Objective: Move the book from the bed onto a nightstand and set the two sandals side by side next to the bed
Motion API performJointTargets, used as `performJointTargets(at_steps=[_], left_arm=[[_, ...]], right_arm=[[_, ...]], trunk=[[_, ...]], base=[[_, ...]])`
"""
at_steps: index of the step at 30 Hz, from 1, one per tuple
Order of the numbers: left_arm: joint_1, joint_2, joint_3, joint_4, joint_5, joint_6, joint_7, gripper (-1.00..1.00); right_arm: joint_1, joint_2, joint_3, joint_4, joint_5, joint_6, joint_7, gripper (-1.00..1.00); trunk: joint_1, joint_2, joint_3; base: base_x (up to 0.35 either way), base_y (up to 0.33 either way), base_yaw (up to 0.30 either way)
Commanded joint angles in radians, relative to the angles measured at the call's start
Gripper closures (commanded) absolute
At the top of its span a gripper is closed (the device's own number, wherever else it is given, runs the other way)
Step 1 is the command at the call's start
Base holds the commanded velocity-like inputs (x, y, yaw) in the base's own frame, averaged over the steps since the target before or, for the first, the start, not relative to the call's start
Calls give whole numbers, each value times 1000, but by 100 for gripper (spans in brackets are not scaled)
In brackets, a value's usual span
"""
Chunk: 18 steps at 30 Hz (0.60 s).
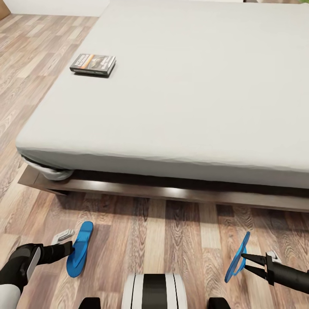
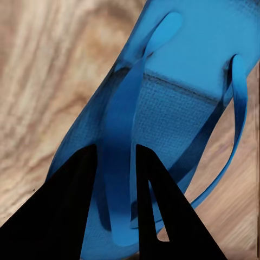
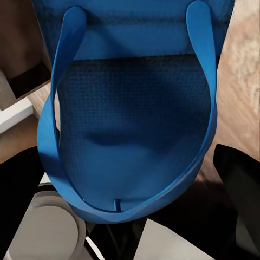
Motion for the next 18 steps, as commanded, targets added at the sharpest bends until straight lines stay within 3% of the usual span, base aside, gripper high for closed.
performJointTargets(at_steps=[1, 6, 18], left_arm=[[-1, -1, 4, -1, -9, 4, -7, 100], [-1, -1, 4, -1, -9, 4, -7, 100], [-1, -1, 4, -1, -9, 4, -7, 100]], right_arm=[[0, 0, 0, 0, -2, 9, 0, 100], [0, 0, 0, 0, -2, 9, 0, 100], [0, 0, 0, 0, -2, 9, 0, 100]], trunk=[[0, 0, -1], [0, 0, -1], [1, -1, -8]], base=[[241, 0, 0], [174, 0, 0], [7, 0, 0]])
